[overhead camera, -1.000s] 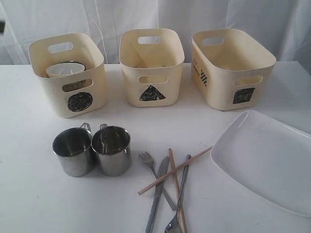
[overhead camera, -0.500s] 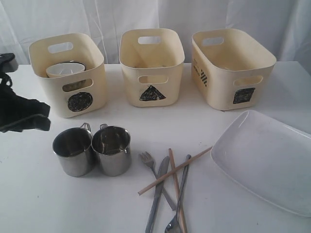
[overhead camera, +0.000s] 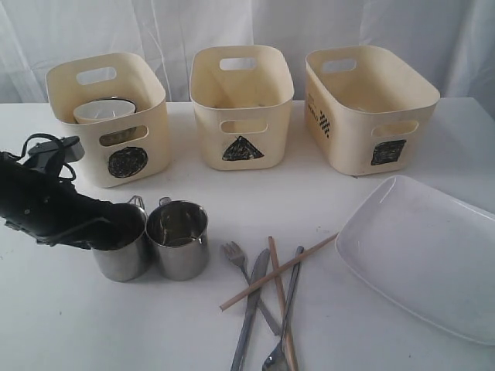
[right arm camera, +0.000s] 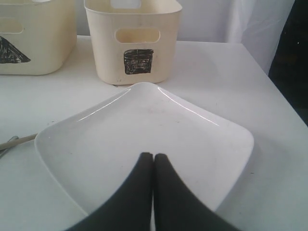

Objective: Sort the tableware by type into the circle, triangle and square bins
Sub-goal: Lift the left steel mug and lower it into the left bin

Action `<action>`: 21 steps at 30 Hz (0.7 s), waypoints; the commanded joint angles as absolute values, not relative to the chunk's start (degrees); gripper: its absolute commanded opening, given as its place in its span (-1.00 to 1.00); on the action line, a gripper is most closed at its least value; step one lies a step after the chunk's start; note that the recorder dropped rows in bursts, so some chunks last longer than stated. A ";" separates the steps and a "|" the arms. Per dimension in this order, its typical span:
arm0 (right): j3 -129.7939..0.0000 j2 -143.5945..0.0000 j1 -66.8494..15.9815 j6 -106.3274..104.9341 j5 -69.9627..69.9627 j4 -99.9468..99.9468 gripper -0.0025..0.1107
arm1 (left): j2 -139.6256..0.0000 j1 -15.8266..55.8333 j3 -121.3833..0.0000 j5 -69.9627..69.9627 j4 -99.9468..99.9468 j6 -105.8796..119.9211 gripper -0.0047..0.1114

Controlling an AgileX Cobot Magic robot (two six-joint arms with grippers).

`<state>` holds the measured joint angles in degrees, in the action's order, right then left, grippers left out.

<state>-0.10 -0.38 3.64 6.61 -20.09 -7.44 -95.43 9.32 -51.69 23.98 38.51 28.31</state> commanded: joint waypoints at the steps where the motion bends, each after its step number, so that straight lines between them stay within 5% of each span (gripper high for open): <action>1: 0.00 0.00 4.01 6.16 -19.88 -7.44 -0.96 | -94.77 9.33 -51.42 24.64 34.47 28.44 -0.52; 4: 0.00 0.00 4.01 6.16 -19.88 -7.44 -0.96 | -92.95 9.33 -51.42 24.05 29.91 28.17 -0.92; 14: 0.00 0.00 4.01 6.16 -19.88 -7.44 -0.96 | -74.53 9.33 -65.00 28.43 11.51 18.64 -0.92; 21: 0.00 0.00 4.01 6.16 -19.88 -7.44 -0.96 | -68.68 9.33 -70.41 -2.43 12.54 17.05 -0.92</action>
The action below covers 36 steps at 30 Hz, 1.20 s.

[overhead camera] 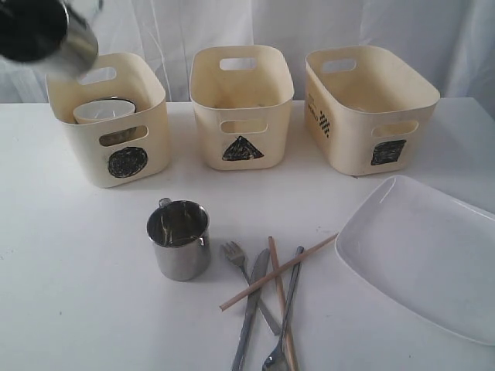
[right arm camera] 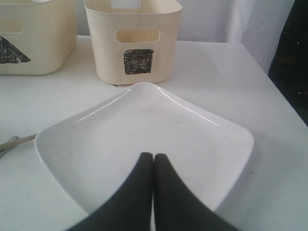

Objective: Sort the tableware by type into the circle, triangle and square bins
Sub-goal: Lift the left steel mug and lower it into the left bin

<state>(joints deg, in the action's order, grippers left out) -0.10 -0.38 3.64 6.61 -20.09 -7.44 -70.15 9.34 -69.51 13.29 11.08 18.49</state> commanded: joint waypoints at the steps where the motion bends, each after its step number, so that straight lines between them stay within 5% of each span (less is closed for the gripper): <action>1: 0.00 0.00 4.01 6.16 -19.88 -7.44 -0.96 | -69.29 9.33 -70.41 -6.09 12.70 17.08 -0.92; 8: 0.00 0.00 4.01 6.16 -19.88 -7.44 -0.96 | -89.90 9.33 -70.41 -41.01 12.58 19.50 -0.92; 11: 0.00 0.00 4.01 6.16 -19.88 -7.44 -0.96 | -99.55 9.33 -73.08 -45.00 12.58 22.89 -0.92; 15: 0.00 0.00 4.01 6.16 -19.88 -7.44 -0.96 | -107.26 9.33 -78.99 -28.39 12.58 24.60 -0.81; 22: 0.00 0.00 4.01 6.16 -19.88 -7.44 -0.96 | -111.92 9.33 -86.39 -14.41 12.93 25.08 -0.09; 36: 0.00 0.00 4.01 6.16 -19.88 -7.44 -0.96 | -97.18 9.33 -91.39 42.13 16.70 17.61 -0.06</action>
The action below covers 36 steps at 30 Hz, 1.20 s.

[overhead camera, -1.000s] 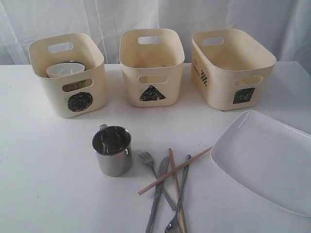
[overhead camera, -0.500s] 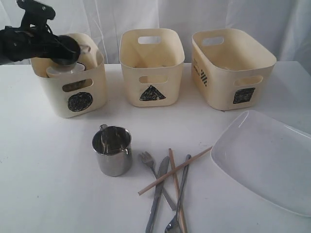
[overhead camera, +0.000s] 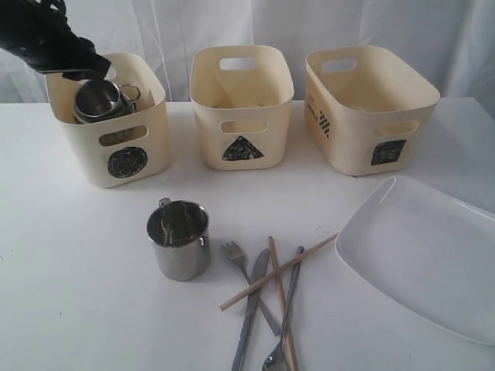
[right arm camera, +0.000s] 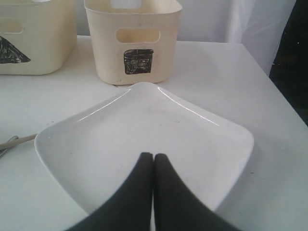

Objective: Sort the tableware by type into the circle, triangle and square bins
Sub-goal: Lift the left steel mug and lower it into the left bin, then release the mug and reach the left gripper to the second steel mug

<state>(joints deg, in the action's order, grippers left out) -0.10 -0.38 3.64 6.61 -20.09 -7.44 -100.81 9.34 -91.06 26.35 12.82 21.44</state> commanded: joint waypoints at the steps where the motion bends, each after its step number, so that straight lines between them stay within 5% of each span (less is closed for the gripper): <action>1: 0.00 0.00 4.01 6.16 -19.88 -7.44 -0.96 | -97.06 9.33 -91.39 46.73 18.27 17.72 -0.06; 6: 0.00 0.00 4.01 6.16 -19.88 -7.44 -0.96 | -98.81 9.43 -89.97 59.74 28.29 18.91 -0.06; 22: 0.00 0.00 4.01 6.16 -19.88 -7.44 -0.96 | -106.13 11.12 -71.60 44.06 36.00 39.72 -0.06; 36: 0.00 0.00 4.01 6.16 -19.88 -7.44 -0.96 | -106.96 11.40 -68.73 39.06 35.72 40.65 -0.06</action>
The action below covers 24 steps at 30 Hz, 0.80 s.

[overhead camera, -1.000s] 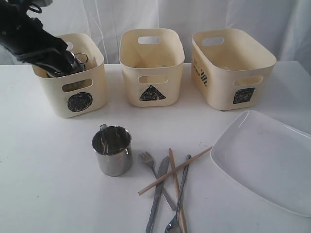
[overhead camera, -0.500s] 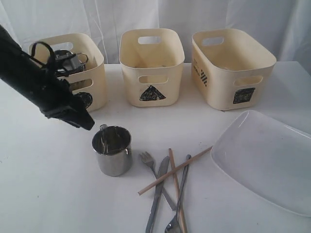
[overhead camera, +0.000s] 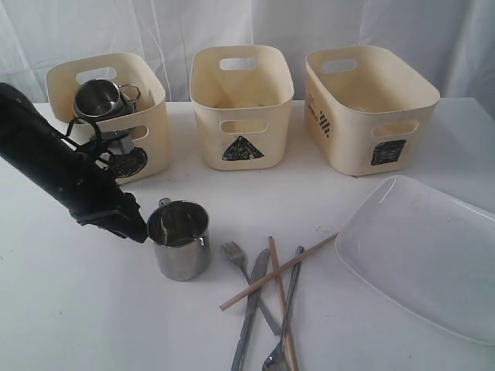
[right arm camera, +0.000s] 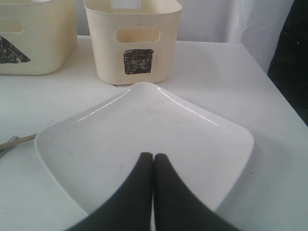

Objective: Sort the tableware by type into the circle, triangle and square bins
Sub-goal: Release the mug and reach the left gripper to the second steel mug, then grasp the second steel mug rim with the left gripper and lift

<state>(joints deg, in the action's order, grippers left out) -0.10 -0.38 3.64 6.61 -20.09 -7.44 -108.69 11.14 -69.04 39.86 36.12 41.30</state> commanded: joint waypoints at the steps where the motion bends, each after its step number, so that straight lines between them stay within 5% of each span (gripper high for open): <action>1: 0.00 0.00 4.01 6.16 -19.88 -7.44 -0.96 | -106.04 11.40 -68.73 39.06 35.61 40.57 -0.06; 11: 0.00 0.00 4.01 6.16 -19.88 -7.44 -0.96 | -98.65 14.63 -68.73 40.10 50.89 43.39 -0.06; 24: 0.00 0.00 4.01 6.16 -19.88 -7.44 -0.96 | -102.40 22.46 -68.73 23.50 35.62 39.26 -0.07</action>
